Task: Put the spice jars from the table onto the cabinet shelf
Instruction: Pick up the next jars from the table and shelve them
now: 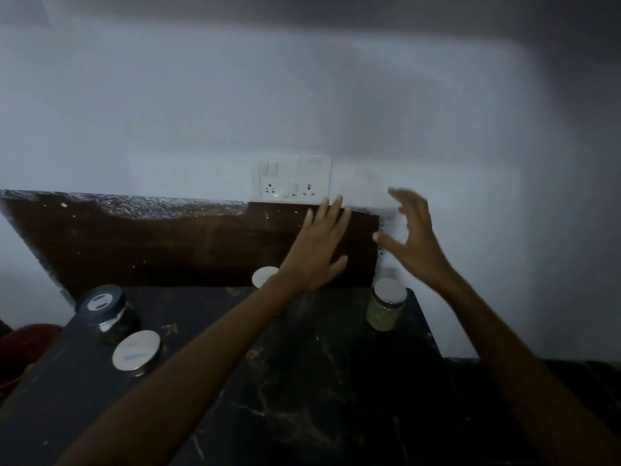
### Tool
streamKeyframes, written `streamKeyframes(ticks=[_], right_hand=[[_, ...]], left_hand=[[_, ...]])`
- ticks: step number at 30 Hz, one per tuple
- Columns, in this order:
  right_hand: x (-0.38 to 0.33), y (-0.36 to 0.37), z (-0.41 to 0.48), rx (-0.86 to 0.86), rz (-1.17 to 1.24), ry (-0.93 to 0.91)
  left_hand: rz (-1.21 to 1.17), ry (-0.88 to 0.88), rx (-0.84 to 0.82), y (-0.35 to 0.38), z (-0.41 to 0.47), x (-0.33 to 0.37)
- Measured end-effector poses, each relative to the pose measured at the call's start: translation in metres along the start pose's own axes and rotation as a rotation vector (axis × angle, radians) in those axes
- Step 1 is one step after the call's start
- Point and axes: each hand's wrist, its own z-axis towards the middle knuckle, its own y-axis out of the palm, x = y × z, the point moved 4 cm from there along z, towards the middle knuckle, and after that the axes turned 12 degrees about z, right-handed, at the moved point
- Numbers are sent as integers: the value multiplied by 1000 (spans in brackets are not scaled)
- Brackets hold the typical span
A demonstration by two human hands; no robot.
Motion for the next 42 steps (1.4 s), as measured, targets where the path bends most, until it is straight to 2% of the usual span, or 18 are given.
streamKeyframes(ticks=[5, 7, 15, 26, 31, 35, 42], right_hand=[[119, 1, -55, 14, 23, 293], [154, 1, -67, 8, 16, 357], [222, 22, -74, -56, 35, 380], [252, 41, -78, -77, 121, 449], [249, 34, -76, -74, 175, 473], [229, 16, -68, -60, 232, 525], [138, -8, -65, -177, 512, 502]], left_hand=[[39, 96, -352, 97, -5, 44], [43, 130, -450, 123, -4, 55], [18, 155, -631, 187, 13, 87], [-93, 71, -605, 214, 10, 92], [-75, 102, -644, 208, 12, 90], [-123, 139, -511, 179, 10, 81], [-224, 200, -243, 99, -29, 64]])
